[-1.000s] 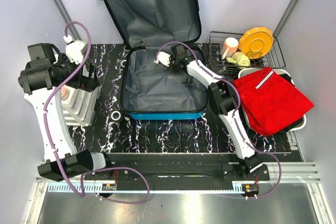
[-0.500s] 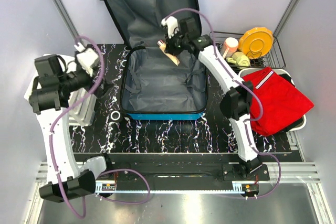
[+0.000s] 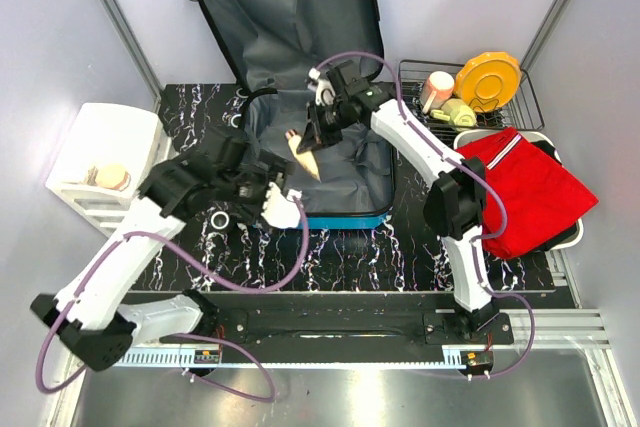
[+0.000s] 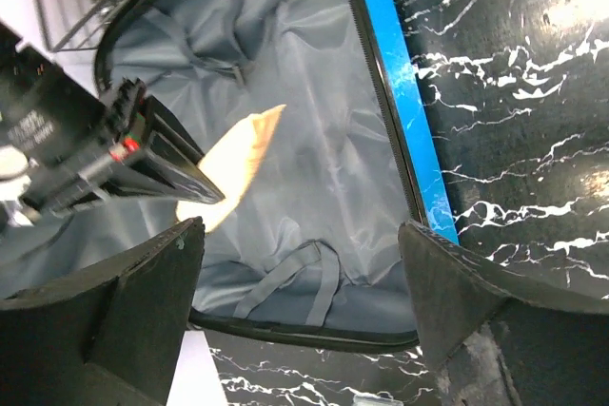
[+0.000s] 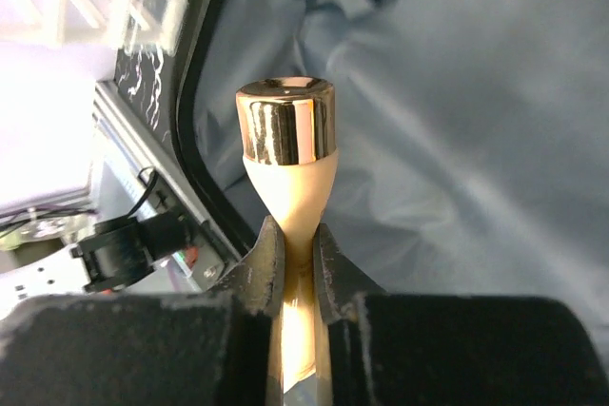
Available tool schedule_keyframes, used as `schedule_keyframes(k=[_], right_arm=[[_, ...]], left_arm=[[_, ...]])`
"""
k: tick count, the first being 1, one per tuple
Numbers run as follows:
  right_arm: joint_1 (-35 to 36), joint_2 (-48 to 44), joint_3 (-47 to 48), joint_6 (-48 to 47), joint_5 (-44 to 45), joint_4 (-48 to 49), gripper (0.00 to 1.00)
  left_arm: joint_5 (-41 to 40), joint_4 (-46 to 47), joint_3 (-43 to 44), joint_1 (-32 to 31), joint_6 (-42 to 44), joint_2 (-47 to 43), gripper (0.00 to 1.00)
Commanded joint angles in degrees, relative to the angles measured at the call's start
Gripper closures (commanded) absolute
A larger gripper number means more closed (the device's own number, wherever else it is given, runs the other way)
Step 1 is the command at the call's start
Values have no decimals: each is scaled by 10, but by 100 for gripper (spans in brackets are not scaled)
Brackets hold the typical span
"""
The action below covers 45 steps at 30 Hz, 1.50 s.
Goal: Open, take out, and arrange the luggage
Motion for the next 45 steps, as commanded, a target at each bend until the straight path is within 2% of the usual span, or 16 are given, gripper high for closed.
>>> schedule_keyframes(k=[1, 4, 7, 13, 26, 34, 35, 38, 39, 41, 42, 43, 44, 45], right_arm=[[24, -18, -27, 127, -17, -11, 100], [32, -14, -46, 150, -48, -18, 100], [39, -16, -73, 155, -93, -18, 100], [54, -35, -116, 148, -86, -9, 100], [61, -45, -118, 148, -81, -9, 100], [61, -52, -122, 147, -82, -10, 100], [61, -53, -123, 146, -81, -9, 100], [61, -58, -125, 143, -83, -9, 100], [61, -59, -125, 142, -85, -9, 100], [61, -62, -121, 134, -94, -5, 100], [61, -65, -117, 127, -99, -2, 82], [59, -67, -111, 111, -97, 1, 70], [51, -69, -92, 104, -87, 3, 52], [43, -73, -78, 93, -79, 4, 25]], left_arm=[[-88, 14, 7, -40, 53, 44, 15], [-80, -11, 36, -59, 74, 88, 18], [-108, -33, 42, -86, 101, 126, 19], [-143, -24, 25, -126, 113, 169, 23], [-167, -17, 3, -139, 133, 219, 41], [-163, -16, -5, -140, 144, 239, 48], [-157, -15, 1, -141, 141, 241, 51], [-159, -3, 3, -146, 128, 243, 67], [-162, 1, 2, -146, 125, 241, 81], [-175, 19, -3, -146, 108, 234, 97], [-180, 24, -6, -147, 101, 225, 100], [-183, 33, -6, -146, 96, 218, 100], [-186, 34, -6, -146, 79, 212, 100], [-183, 34, -5, -147, 69, 198, 100]])
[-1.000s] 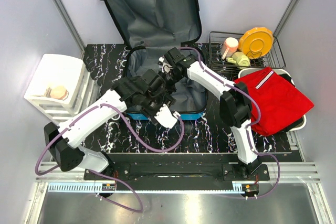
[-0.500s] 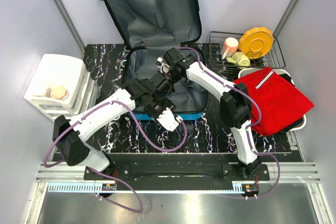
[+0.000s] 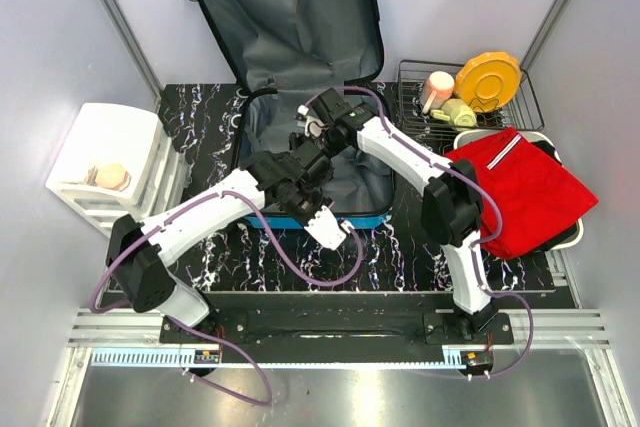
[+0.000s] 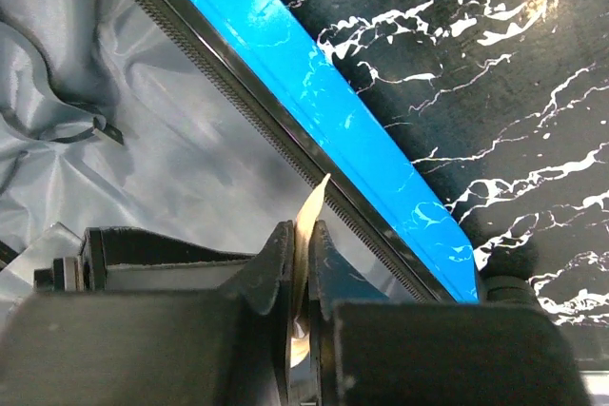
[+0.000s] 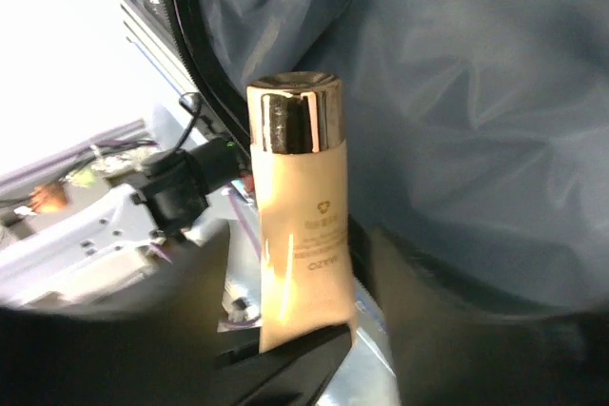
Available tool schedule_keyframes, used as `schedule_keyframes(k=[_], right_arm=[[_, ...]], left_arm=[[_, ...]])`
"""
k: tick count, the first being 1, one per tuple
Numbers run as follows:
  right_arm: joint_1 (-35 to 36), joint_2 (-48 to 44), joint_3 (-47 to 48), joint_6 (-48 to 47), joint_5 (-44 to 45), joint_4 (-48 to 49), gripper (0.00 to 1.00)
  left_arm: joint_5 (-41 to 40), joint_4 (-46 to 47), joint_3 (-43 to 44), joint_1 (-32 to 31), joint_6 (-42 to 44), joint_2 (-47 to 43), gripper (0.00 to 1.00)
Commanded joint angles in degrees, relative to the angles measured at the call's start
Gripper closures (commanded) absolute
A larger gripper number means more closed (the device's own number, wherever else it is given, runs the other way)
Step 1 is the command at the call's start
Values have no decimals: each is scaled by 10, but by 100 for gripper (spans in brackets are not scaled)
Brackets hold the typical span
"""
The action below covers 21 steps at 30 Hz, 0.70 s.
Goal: Open, take out, and arrange the luggage
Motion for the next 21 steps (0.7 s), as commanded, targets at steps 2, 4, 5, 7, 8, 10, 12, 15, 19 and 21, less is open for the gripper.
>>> schedule_keyframes(k=[2, 4, 5, 7, 8, 10, 12, 15, 19, 21], right_arm=[[-33, -54, 113, -61, 17, 32, 10], [-71, -45, 161, -73, 50, 34, 5], [-85, -41, 202, -80, 61, 36, 5], [-113, -37, 234, -106, 96, 38, 2], [-121, -37, 250, -114, 99, 39, 2], [-139, -41, 254, -131, 112, 40, 2], [-147, -51, 243, -139, 116, 40, 1], [-150, -65, 214, -156, 124, 41, 0], [-151, -68, 195, -159, 117, 40, 1], [-151, -65, 192, -159, 112, 40, 1]], left_arm=[[-1, 39, 16, -1, -80, -58, 100], [5, 39, 35, 9, -118, -74, 100], [19, 40, 60, 19, -170, -78, 100], [39, 59, 92, 62, -233, -86, 100], [60, 67, 129, 84, -303, -91, 100], [74, 105, 165, 154, -381, -94, 100], [72, 139, 211, 206, -498, -103, 100], [6, 231, 235, 329, -650, -127, 100], [-143, 351, 215, 404, -750, -158, 100], [-230, 421, 192, 433, -751, -180, 100]])
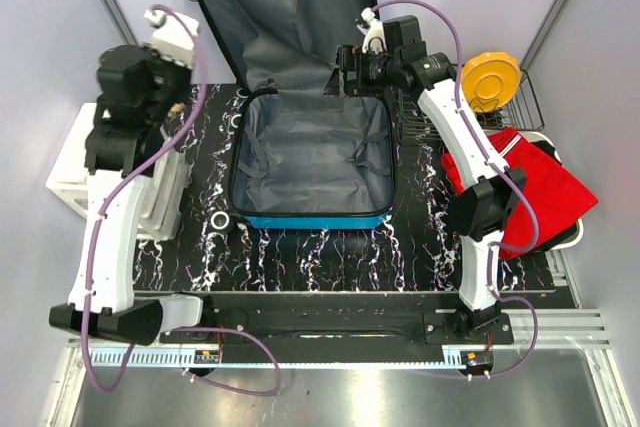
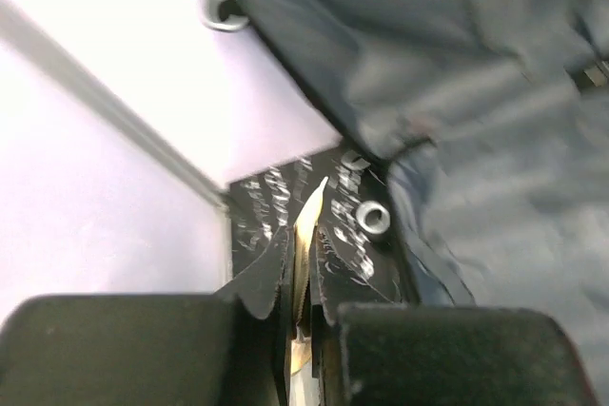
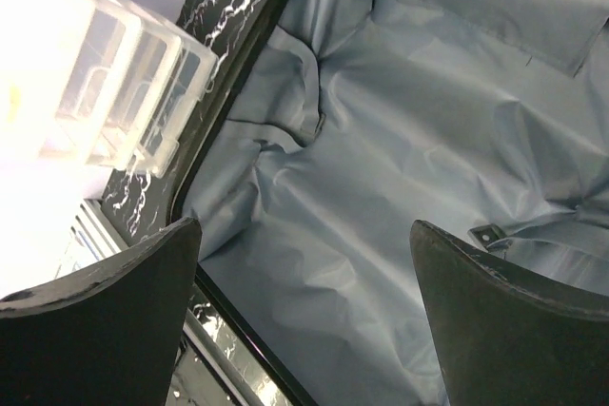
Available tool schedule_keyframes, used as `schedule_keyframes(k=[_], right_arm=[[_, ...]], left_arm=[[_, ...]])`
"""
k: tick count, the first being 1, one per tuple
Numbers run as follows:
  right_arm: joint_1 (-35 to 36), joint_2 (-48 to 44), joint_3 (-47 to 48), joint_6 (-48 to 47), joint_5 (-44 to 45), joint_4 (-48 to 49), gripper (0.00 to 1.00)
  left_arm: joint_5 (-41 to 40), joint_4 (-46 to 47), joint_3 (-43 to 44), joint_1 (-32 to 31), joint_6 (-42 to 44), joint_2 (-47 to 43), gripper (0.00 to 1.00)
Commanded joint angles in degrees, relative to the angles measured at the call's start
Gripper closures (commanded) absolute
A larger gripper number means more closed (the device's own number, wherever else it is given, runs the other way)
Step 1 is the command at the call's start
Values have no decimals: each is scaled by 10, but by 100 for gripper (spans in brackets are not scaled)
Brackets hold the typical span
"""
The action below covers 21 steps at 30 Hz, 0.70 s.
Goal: Open, take out, and arrange the luggage
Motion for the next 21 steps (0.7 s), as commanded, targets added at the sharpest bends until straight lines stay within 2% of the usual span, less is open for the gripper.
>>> schedule_keyframes(k=[1, 2, 5, 8, 12, 21], right_arm=[[6, -16, -7, -19, -1, -1, 1], [6, -14, -8, -19, -3, -2, 1], [6, -8, -7, -16, -4, -1, 1], [6, 0, -2, -12, -10, -2, 1], [7, 1, -1, -17, -10, -5, 2], [7, -7, -23, -28, -1, -12, 1]], left_arm=[[-187, 194, -33, 46, -113, -51, 100], [-246, 215, -39, 51, -94, -51, 100], [-334, 276, -39, 77, -83, -33, 100], [-364, 290, -24, 134, -126, -9, 100], [-365, 308, -26, 204, -168, 12, 100], [-330, 362, -60, 277, -219, 58, 100]])
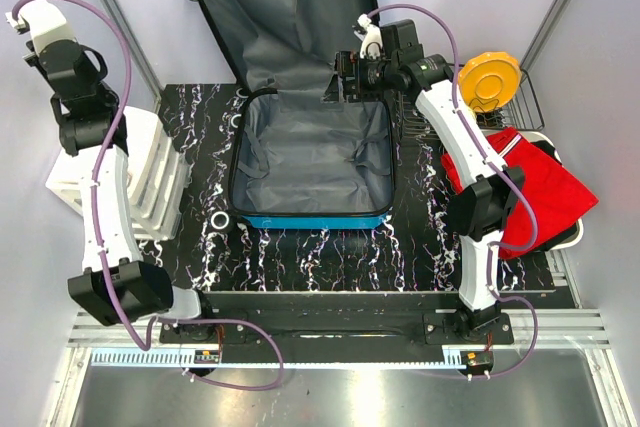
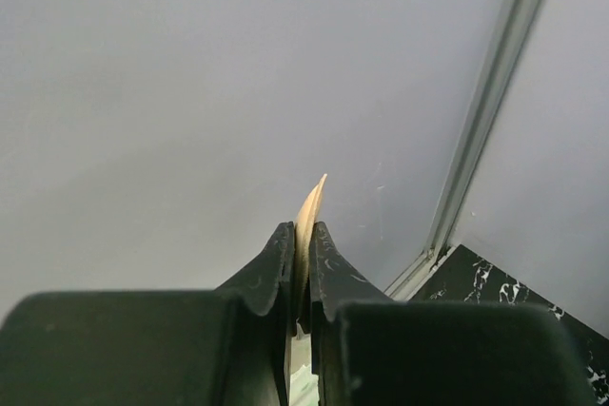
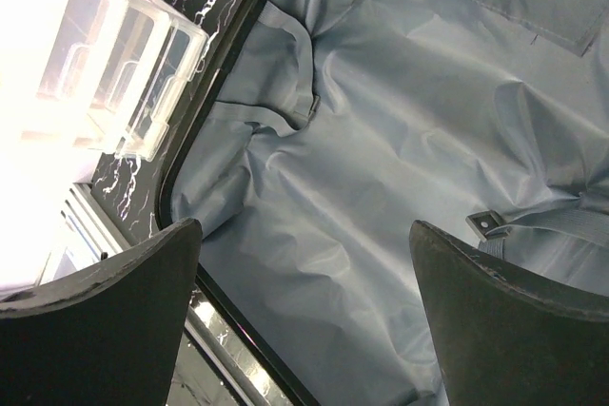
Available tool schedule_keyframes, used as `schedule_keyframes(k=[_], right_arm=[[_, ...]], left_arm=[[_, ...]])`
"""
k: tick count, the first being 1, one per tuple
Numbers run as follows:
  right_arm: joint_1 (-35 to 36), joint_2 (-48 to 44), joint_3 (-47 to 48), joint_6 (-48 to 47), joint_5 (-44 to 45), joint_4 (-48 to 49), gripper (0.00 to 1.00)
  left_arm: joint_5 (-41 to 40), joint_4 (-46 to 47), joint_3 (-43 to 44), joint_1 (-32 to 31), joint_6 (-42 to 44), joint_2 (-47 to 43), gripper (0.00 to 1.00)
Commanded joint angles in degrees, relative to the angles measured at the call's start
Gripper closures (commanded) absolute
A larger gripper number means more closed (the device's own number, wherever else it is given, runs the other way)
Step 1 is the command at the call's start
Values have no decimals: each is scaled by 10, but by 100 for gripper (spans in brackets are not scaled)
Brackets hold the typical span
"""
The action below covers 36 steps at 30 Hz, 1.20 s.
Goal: Open, take out, and arrange the luggage
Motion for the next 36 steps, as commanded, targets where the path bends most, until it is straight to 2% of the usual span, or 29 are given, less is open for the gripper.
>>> schedule_keyframes(k=[1, 8, 18, 23, 27, 31, 36], right_arm=[[1, -10, -8, -11, 2, 2, 1], [1, -9, -17, -15, -1, 2, 1], [1, 11, -2, 0, -6, 2, 1], [2, 24, 5, 9, -9, 3, 1], [1, 34, 19, 12, -11, 2, 2], [1, 42, 27, 16, -16, 2, 2], [1, 47, 28, 16, -20, 3, 2]], left_arm=[[6, 78, -3, 30, -49, 13, 100], [61, 86, -5, 60, -71, 58, 100], [108, 182, -52, 61, -64, 79, 99], [124, 140, -18, 61, -86, 93, 100], [121, 134, -36, 61, -96, 80, 100], [103, 141, -68, 61, -109, 63, 83], [90, 189, -120, 60, -103, 50, 84]])
